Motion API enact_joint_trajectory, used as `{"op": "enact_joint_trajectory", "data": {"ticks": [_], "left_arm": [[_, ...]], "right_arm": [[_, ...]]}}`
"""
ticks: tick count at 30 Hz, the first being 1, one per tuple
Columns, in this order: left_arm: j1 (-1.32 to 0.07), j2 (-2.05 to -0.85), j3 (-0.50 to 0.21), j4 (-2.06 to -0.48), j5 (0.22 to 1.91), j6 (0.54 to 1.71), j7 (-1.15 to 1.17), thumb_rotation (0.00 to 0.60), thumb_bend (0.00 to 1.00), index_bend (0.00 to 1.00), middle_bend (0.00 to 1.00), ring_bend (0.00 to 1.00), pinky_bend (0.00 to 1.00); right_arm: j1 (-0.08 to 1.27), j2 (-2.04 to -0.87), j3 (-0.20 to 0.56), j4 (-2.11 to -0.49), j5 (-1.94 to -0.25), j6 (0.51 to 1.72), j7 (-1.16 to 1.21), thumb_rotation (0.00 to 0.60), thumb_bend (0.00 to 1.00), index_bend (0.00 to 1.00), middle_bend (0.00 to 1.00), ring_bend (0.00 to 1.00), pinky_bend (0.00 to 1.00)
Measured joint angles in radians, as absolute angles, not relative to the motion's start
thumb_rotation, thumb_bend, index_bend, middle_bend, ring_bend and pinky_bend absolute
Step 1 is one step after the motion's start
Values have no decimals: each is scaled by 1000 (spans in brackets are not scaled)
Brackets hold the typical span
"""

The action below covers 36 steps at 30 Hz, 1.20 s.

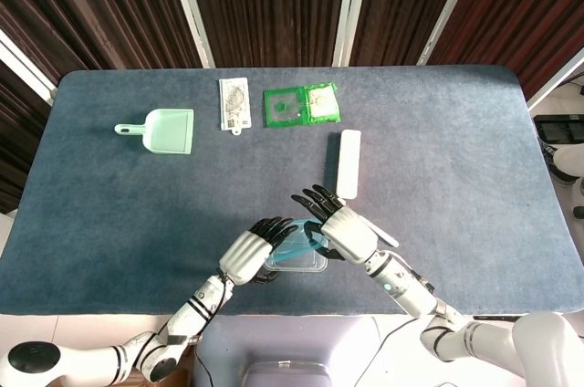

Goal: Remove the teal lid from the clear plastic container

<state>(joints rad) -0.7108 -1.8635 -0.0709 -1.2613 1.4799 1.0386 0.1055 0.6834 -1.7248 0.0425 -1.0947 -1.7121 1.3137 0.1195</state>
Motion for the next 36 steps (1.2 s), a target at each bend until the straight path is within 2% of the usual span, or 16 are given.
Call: {"op": "enact_joint_trajectory", "data": {"ticks": [2, 6, 11, 36], "left_arm": [[-713, -1859, -65, -1265, 1505, 1054, 95, 600, 350, 0, 79, 12, 310], [-715, -1847, -50, -1273, 1549, 1079, 68, 600, 348, 0, 46, 0, 110], [-715, -1837, -39, -1273, 1572, 1097, 56, 600, 340, 0, 3, 0, 9], [-719, -1884, -22, -1092, 1647, 1175, -111, 600, 284, 0, 0, 0, 0]], "right_arm": [[680, -1720, 53, -1114, -1706, 1322, 108, 600, 645, 757, 196, 0, 0], [678, -1709, 71, -1143, -1703, 1348, 100, 600, 645, 757, 201, 0, 0], [676, -1700, 82, -1156, -1714, 1382, 101, 600, 646, 757, 203, 0, 0], [659, -1703, 71, -1010, -1733, 1454, 227, 600, 645, 758, 210, 8, 0]]}}
